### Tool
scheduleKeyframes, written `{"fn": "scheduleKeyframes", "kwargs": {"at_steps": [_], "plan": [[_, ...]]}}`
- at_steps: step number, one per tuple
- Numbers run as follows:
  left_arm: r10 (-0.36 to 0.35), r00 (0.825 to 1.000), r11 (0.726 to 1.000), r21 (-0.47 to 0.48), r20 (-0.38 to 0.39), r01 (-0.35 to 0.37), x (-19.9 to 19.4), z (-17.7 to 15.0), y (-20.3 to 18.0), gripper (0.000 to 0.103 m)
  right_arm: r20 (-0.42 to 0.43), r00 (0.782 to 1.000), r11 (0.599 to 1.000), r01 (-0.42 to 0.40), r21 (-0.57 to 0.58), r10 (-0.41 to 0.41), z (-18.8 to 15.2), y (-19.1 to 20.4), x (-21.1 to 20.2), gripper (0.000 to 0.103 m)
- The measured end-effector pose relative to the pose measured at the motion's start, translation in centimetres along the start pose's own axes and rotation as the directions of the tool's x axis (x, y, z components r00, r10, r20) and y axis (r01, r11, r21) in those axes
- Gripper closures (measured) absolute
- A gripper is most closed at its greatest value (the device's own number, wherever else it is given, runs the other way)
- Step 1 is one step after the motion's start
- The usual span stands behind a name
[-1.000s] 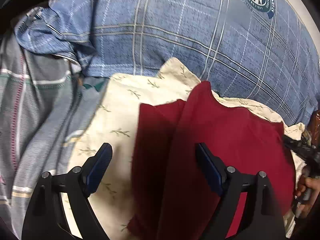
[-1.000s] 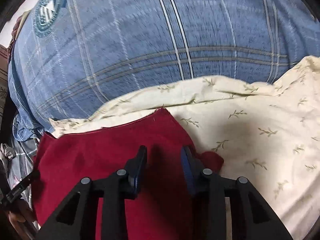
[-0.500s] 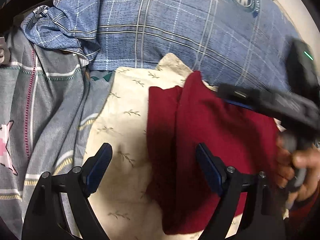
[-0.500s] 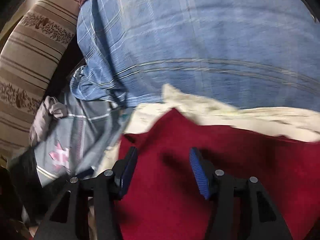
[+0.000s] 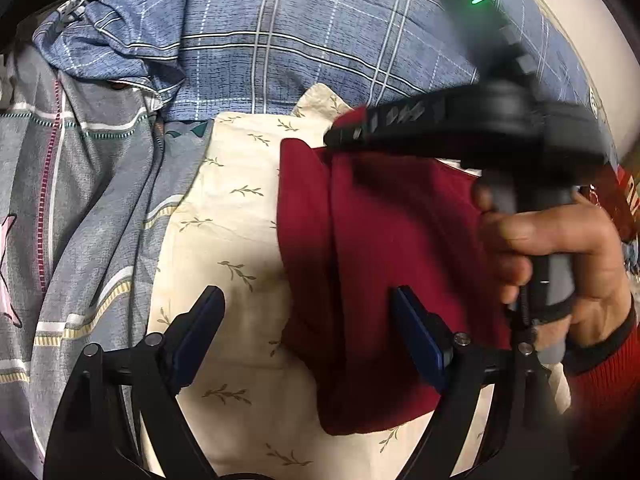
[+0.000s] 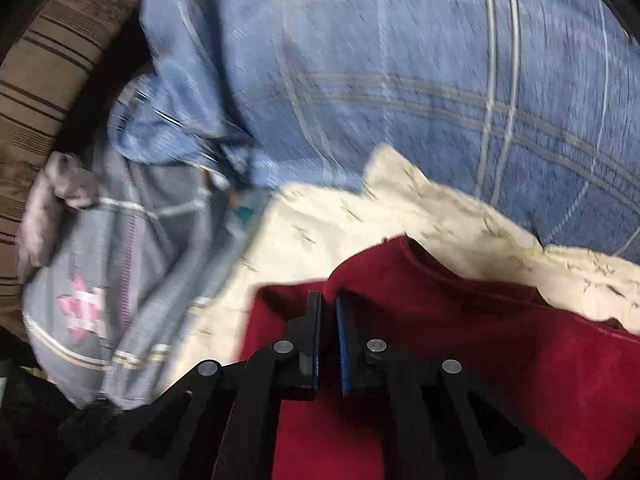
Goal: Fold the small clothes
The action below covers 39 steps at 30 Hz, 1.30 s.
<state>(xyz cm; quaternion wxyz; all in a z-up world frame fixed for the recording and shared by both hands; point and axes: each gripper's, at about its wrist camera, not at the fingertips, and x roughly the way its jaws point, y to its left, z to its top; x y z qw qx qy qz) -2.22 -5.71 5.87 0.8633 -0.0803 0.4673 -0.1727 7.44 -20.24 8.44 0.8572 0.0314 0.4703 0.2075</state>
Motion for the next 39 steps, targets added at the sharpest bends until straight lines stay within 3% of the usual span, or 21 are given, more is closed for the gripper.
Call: {"fn": "scheduleKeyframes", "kwargs": {"at_steps": [3, 9, 11, 13, 15, 20, 23, 26, 34, 39], "plan": [[0.003, 1.000, 1.000, -0.008, 0.012, -0.003, -0.1, -0.1, 0.2, 0.017, 0.019, 0.999, 0.999, -0.048, 0.006, 0.048, 0.5, 0.8, -0.2, 0.097], [0.016, 1.000, 1.000, -0.001, 0.004, -0.016, 0.4, -0.2, 0.1, 0.017, -0.074, 0.997, 0.999, -0.037, 0.007, 0.037, -0.8, 0.9, 3.6, 0.094], [0.022, 1.000, 1.000, 0.005, 0.006, -0.022, 0.5, -0.3, 0.0, 0.017, -0.051, 0.995, 0.996, -0.080, 0.047, 0.083, -1.3, 0.2, 2.8, 0.089], [0.021, 1.000, 1.000, 0.004, 0.010, -0.021, 0.6, -0.2, 0.0, 0.017, -0.029, 0.994, 0.992, -0.107, 0.068, 0.109, -1.6, -0.3, 1.6, 0.069], [0.020, 1.000, 1.000, -0.003, 0.019, -0.020, 0.5, -0.1, 0.1, 0.017, 0.018, 0.994, 0.992, -0.110, 0.054, 0.109, -2.2, -0.5, -0.5, 0.063], [0.015, 0.999, 1.000, -0.018, 0.036, -0.014, 0.2, 0.2, 0.1, 0.017, 0.116, 0.993, 0.999, 0.024, 0.041, -0.029, -3.5, -3.3, -4.5, 0.063], [0.024, 0.999, 1.000, -0.014, 0.030, -0.024, 0.5, 0.2, 0.0, 0.017, 0.109, 0.988, 0.992, 0.098, 0.085, -0.107, -3.7, -5.8, -4.2, 0.063], [0.038, 0.999, 0.999, -0.008, 0.012, -0.038, 1.2, 0.3, -0.2, 0.017, 0.070, 0.991, 0.987, 0.110, 0.113, -0.118, -3.8, -7.7, -2.6, 0.063], [0.064, 0.998, 0.998, 0.006, -0.011, -0.064, 2.5, 0.3, -0.3, 0.017, 0.054, 0.983, 0.982, 0.174, 0.068, -0.178, -1.4, -6.7, 2.4, 0.063], [0.064, 0.998, 0.998, 0.002, -0.019, -0.064, 2.9, 0.2, -0.2, 0.017, 0.089, 0.987, 0.987, 0.121, 0.109, -0.131, -1.8, -8.0, 1.3, 0.065]]}}
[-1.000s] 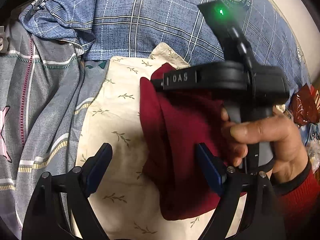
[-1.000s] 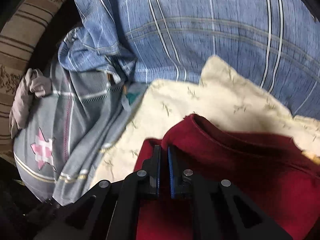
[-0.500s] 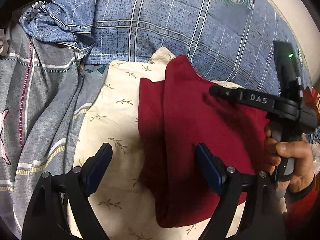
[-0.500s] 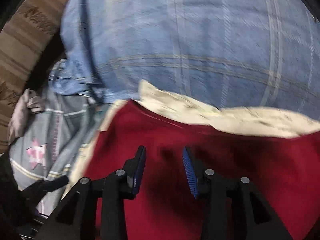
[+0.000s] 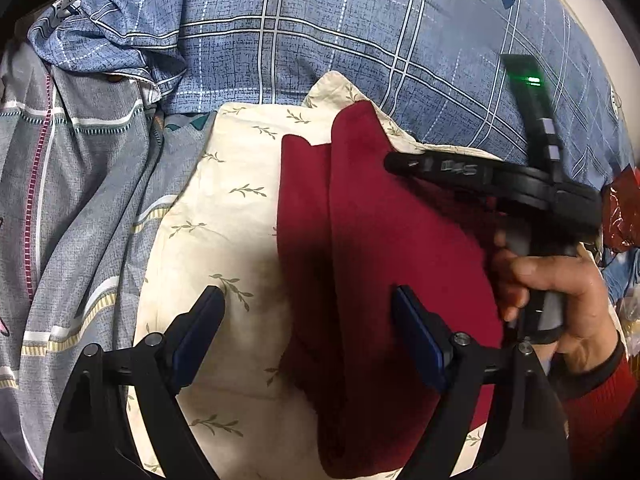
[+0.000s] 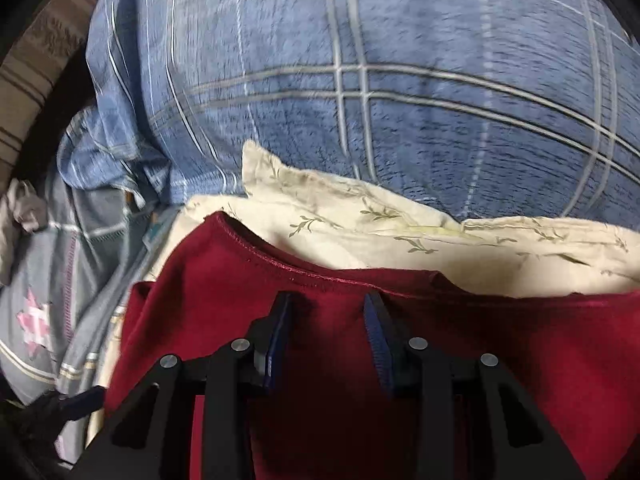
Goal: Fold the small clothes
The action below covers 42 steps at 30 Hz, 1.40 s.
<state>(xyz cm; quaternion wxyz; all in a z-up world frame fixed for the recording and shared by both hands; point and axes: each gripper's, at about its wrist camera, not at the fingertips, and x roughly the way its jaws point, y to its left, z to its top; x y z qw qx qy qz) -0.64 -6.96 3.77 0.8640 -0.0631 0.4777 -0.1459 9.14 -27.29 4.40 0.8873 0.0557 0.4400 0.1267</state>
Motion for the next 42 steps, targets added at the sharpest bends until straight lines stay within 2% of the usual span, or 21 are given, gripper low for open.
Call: {"fn": "scheduleKeyframes", "kwargs": {"at_steps": [4, 6, 8, 11, 15, 16, 17, 19, 23, 28, 30, 34, 38, 42], "plan": [[0.002, 1.000, 1.000, 0.004, 0.002, -0.002, 0.0, -0.2, 0.0, 0.017, 0.051, 0.999, 1.000, 0.002, 0.001, -0.002, -1.2, -2.1, -4.3, 0.062], [0.000, 1.000, 1.000, 0.000, 0.001, 0.000, 0.1, -0.2, 0.0, 0.017, 0.080, 0.996, 0.999, 0.035, 0.003, -0.035, -1.9, -3.6, -6.2, 0.060], [0.000, 1.000, 1.000, -0.004, 0.000, 0.000, 0.1, -0.3, 0.1, 0.017, 0.113, 0.987, 0.993, 0.115, 0.028, -0.118, -2.8, -6.1, -8.3, 0.060], [0.006, 1.000, 1.000, -0.003, 0.003, -0.006, 0.1, -0.3, -0.1, 0.017, 0.141, 0.968, 0.975, 0.192, 0.115, -0.207, -4.1, -9.8, -10.5, 0.059], [0.013, 1.000, 1.000, -0.001, 0.000, -0.013, 0.2, -0.2, -0.2, 0.017, 0.116, 0.954, 0.927, 0.231, 0.296, -0.275, -5.7, -15.7, -12.1, 0.054], [0.013, 1.000, 1.000, -0.002, -0.001, -0.013, 0.2, -0.2, -0.2, 0.017, 0.091, 0.956, 0.916, 0.235, 0.325, -0.278, -6.0, -16.9, -11.8, 0.054], [0.015, 1.000, 1.000, -0.002, -0.003, -0.015, 0.3, -0.2, -0.2, 0.017, 0.061, 0.967, 0.913, 0.210, 0.350, -0.246, -6.4, -18.0, -10.9, 0.054], [0.019, 1.000, 1.000, 0.001, -0.004, -0.019, 0.5, -0.1, -0.3, 0.017, 0.064, 0.969, 0.916, 0.204, 0.344, -0.240, -6.7, -18.6, -10.4, 0.053], [0.022, 1.000, 1.000, -0.001, -0.005, -0.022, 0.7, -0.1, -0.3, 0.017, 0.051, 0.952, 0.920, 0.278, 0.278, -0.303, -6.0, -16.6, -10.7, 0.051], [0.022, 1.000, 1.000, -0.002, -0.005, -0.022, 0.8, -0.1, -0.3, 0.017, 0.094, 0.962, 0.944, 0.228, 0.238, -0.256, -5.9, -12.7, -11.5, 0.042], [0.021, 1.000, 1.000, -0.003, -0.004, -0.021, 0.8, -0.1, -0.3, 0.017, 0.105, 0.975, 0.969, 0.174, 0.174, -0.195, -5.6, -10.2, -11.6, 0.043], [0.019, 1.000, 1.000, -0.004, -0.005, -0.019, 0.8, -0.1, -0.3, 0.017, 0.116, 0.988, 0.994, 0.098, 0.046, -0.103, -4.3, -5.1, -11.0, 0.043], [0.016, 1.000, 1.000, -0.008, -0.006, -0.016, 0.7, -0.2, -0.3, 0.017, 0.056, 0.997, 0.998, -0.053, -0.016, 0.054, -2.8, -0.2, -8.6, 0.045], [-0.009, 1.000, 1.000, -0.020, -0.013, 0.009, 0.1, -0.5, 0.1, 0.017, 0.021, 0.996, 0.992, -0.080, -0.094, 0.082, -1.9, 4.5, -5.2, 0.050]]}}
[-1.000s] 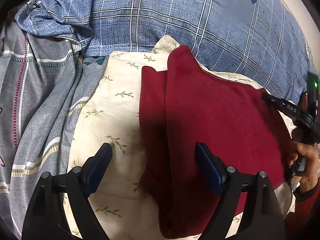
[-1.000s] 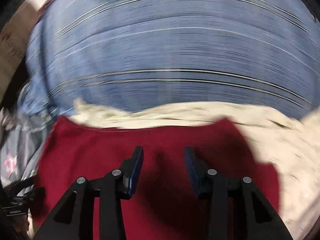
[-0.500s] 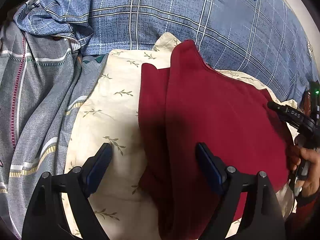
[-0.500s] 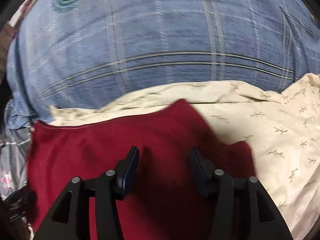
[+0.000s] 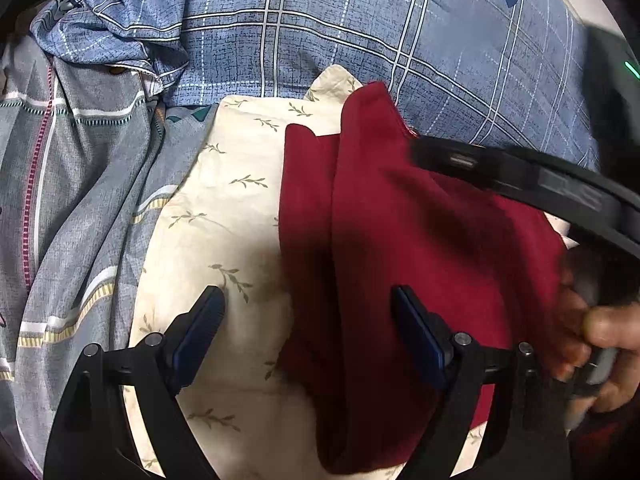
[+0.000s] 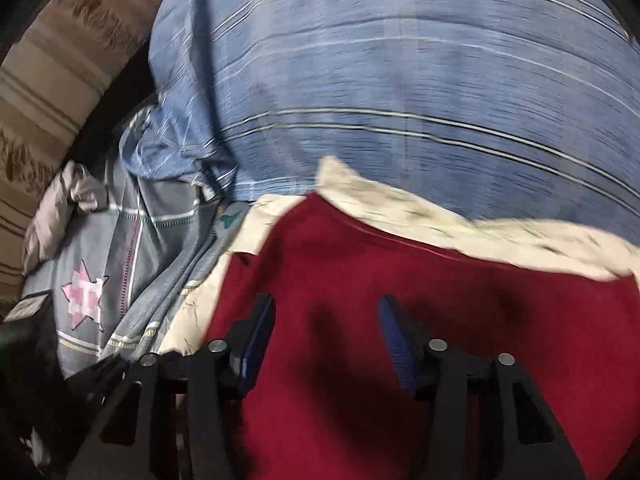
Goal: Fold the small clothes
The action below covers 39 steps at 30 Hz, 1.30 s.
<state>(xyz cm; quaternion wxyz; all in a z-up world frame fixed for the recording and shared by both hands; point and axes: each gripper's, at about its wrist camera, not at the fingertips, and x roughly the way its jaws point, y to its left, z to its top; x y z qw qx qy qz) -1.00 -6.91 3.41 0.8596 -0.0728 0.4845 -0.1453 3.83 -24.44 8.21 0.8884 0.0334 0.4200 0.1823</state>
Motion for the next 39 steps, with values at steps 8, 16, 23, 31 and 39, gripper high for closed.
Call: {"fn": "scheduleKeyframes", "kwargs": {"at_steps": [8, 16, 23, 31, 39], "plan": [[-0.038, 0.999, 0.999, -0.024, -0.009, 0.037, -0.7, -0.7, 1.1, 0.017, -0.142, 0.989, 0.998, -0.028, 0.051, 0.035, 0.7, 1.8, 5.0, 0.046], [-0.021, 1.000, 1.000, -0.016, 0.002, 0.021, -0.9, -0.8, 0.7, 0.017, -0.241, 0.970, 0.996, 0.023, -0.082, -0.043, 1.2, 5.7, 7.2, 0.017], [-0.059, 0.998, 0.998, -0.033, 0.016, 0.059, -0.9, -0.6, 0.8, 0.017, -0.174, 0.982, 0.982, 0.039, -0.182, -0.071, 0.8, 6.0, 5.8, 0.085], [-0.128, 0.990, 0.991, -0.015, 0.051, 0.129, -0.3, 0.3, -2.1, 0.017, -0.091, 0.992, 0.996, -0.087, -0.024, 0.084, 1.7, 2.7, 1.3, 0.087], [-0.064, 0.997, 0.998, 0.001, 0.050, 0.064, 0.6, 0.1, -2.9, 0.017, -0.091, 0.992, 0.996, -0.089, -0.024, 0.087, 1.4, 2.3, 0.7, 0.087]]}}
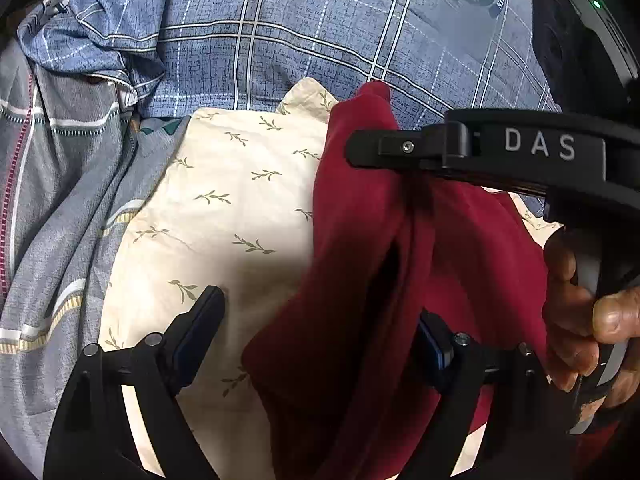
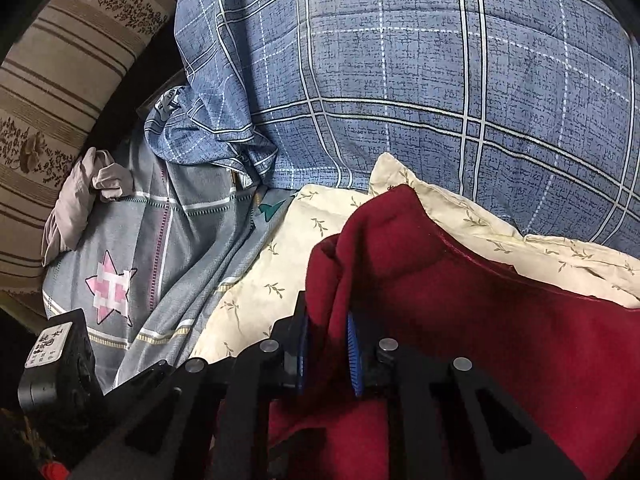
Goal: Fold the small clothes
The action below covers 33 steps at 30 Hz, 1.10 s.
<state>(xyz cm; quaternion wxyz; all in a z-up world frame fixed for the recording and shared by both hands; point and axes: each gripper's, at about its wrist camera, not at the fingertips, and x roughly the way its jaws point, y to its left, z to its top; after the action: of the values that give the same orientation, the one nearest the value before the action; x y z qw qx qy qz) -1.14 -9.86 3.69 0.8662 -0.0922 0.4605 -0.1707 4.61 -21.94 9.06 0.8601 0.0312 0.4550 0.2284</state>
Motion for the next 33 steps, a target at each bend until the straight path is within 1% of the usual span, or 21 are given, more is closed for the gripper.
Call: {"fn": "scheduleKeyframes", "kwargs": {"at_steps": [8, 10, 13, 14, 16, 18, 19, 20, 21, 22, 23, 24, 25, 27, 30, 32, 33], "plan": [[-0.004, 1.000, 1.000, -0.008, -0.006, 0.004, 0.0, 0.0, 0.3, 0.017, 0.000, 1.000, 1.000, -0.001, 0.002, 0.001, -0.1, 0.0, 0.0, 0.087], [-0.009, 1.000, 1.000, -0.010, -0.006, 0.009, 0.0, 0.1, 0.4, 0.021, 0.001, 1.000, 1.000, 0.000, 0.002, 0.000, -0.1, 0.0, -0.1, 0.087], [-0.034, 0.999, 0.999, -0.014, -0.017, 0.034, 0.1, 0.2, 0.4, 0.035, 0.002, 1.000, 1.000, -0.002, 0.008, 0.002, -0.1, -0.1, -0.2, 0.087], [-0.042, 0.999, 0.999, -0.011, -0.021, 0.042, 0.1, 0.2, 0.3, 0.043, 0.001, 1.000, 1.000, -0.002, 0.009, 0.002, -0.2, -0.1, -0.2, 0.087], [-0.043, 0.999, 0.999, 0.001, -0.023, 0.043, 0.1, 0.1, 0.0, 0.050, -0.003, 1.000, 1.000, -0.003, 0.009, 0.003, -0.3, -0.1, -0.1, 0.087], [-0.056, 0.998, 0.998, 0.003, -0.019, 0.056, -0.1, 0.1, -0.1, 0.064, -0.006, 1.000, 1.000, -0.004, 0.016, 0.004, -0.3, -0.1, -0.1, 0.086], [-0.066, 0.998, 0.998, -0.001, -0.017, 0.066, -0.2, 0.1, -0.1, 0.068, -0.008, 1.000, 1.000, -0.007, 0.023, 0.008, -0.3, -0.2, -0.1, 0.079], [-0.072, 0.997, 0.997, 0.000, -0.012, 0.072, -0.4, 0.2, -0.2, 0.073, -0.006, 1.000, 0.999, -0.012, 0.040, 0.012, -0.3, -0.3, -0.3, 0.077], [-0.075, 0.997, 0.997, 0.004, -0.003, 0.075, -0.6, 0.2, -0.3, 0.076, 0.001, 1.000, 0.998, -0.014, 0.060, 0.014, -0.2, -0.5, -0.6, 0.068], [-0.077, 0.997, 0.997, 0.007, 0.007, 0.077, -0.8, 0.2, -0.3, 0.078, 0.003, 1.000, 0.997, -0.016, 0.077, 0.016, -0.1, -0.6, -0.8, 0.049], [-0.080, 0.997, 0.997, 0.004, 0.015, 0.080, -1.0, 0.2, -0.3, 0.079, 0.003, 1.000, 0.996, -0.015, 0.092, 0.015, -0.1, -0.6, -1.1, 0.038], [-0.084, 0.996, 0.996, 0.001, 0.017, 0.084, -1.0, 0.3, -0.3, 0.079, 0.003, 1.000, 0.995, -0.013, 0.100, 0.012, 0.0, -0.6, -1.3, 0.023], [-0.087, 0.996, 0.996, 0.001, 0.018, 0.087, -1.1, 0.3, -0.3, 0.079, 0.001, 1.000, 0.995, -0.015, 0.101, 0.015, 0.0, -0.4, -1.3, 0.021], [-0.082, 0.996, 0.997, 0.014, 0.026, 0.082, -1.3, 0.3, -0.6, 0.080, -0.013, 1.000, 0.996, -0.018, 0.086, 0.019, 0.2, 0.1, -1.0, 0.021], [-0.076, 0.996, 0.996, 0.040, 0.042, 0.074, -1.7, 0.1, -1.2, 0.080, -0.064, 0.998, 0.998, 0.023, 0.055, -0.019, 0.4, 0.9, 0.7, 0.020], [-0.086, 0.995, 0.995, 0.049, 0.046, 0.084, -2.1, 0.0, -1.4, 0.080, -0.114, 0.992, 0.997, 0.058, 0.042, -0.053, 0.3, 1.3, 2.6, 0.020], [-0.093, 0.995, 0.995, 0.053, 0.046, 0.090, -2.2, 0.0, -1.5, 0.080, -0.128, 0.990, 0.998, 0.059, 0.038, -0.054, 0.3, 1.3, 3.2, 0.021]]}}
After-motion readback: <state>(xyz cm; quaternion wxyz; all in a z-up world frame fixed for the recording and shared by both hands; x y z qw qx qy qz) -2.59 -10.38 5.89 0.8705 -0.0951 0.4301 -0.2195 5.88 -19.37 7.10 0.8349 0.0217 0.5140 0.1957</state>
